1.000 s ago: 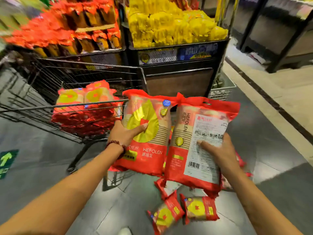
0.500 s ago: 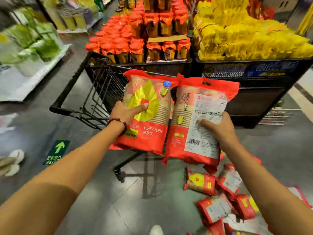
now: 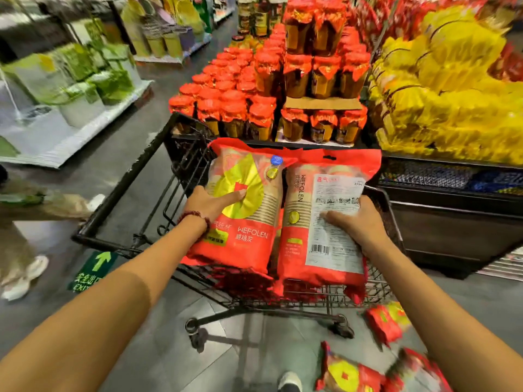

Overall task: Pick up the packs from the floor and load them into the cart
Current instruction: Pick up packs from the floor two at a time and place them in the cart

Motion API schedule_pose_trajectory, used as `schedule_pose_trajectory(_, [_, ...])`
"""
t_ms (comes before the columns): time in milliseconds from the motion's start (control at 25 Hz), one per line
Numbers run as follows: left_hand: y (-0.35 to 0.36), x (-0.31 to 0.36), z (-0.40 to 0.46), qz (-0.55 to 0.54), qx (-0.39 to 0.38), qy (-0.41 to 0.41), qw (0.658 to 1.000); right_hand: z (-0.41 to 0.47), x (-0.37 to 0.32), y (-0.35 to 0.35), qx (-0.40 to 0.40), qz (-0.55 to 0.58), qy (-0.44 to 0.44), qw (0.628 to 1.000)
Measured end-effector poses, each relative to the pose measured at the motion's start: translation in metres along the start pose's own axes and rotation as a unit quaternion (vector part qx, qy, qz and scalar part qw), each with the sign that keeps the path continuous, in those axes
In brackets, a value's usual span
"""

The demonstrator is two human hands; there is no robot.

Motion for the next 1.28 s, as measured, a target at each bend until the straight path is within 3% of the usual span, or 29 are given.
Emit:
schedule_pose_trajectory(320, [0.049,-0.015,0.07,0.022,-0.022,-0.103,0.994,0.092,0.027,0.059,-0.066,-0.031,0.037,0.997])
schedule_pose_trajectory(680, [0.1,-0.085,0.062,0.115,-0.068,-0.211,0.968,0.085,0.105,0.095,-0.077,-0.025,0.231,0.97])
schedule_pose_trajectory(840, [0.102,-0.092,0.061,0.152,-0.068,-0.219,0.962,0.086,0.112,0.103,-0.062,-0.014,0.247,0.967])
schedule_pose_trajectory(1120, [0.103,-0.152,0.091,0.172,-0.083,-0.198,0.961,0.087,0.114,0.123,-0.113,-0.061,0.237,0.963])
schedule_pose_trajectory(1200, [0.089,-0.12,0.08,0.178,-0.107,-0.194,0.959,0.089,0.105,0.126,-0.137,-0.116,0.229,0.957])
schedule_pose_trajectory(1280, [0.08,-0.083,0.074,0.236,-0.134,-0.138,0.953,0.091,0.092,0.124,-0.146,-0.261,0.194,0.934])
Point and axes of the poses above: each hand's wrist, its own z-axis towards the middle knuckle, its own y-axis out of the palm, x = y × z, the point moved 3 cm from there along z, towards the middle knuckle, and after that the axes turned 12 degrees about x, right-handed, at the moved point
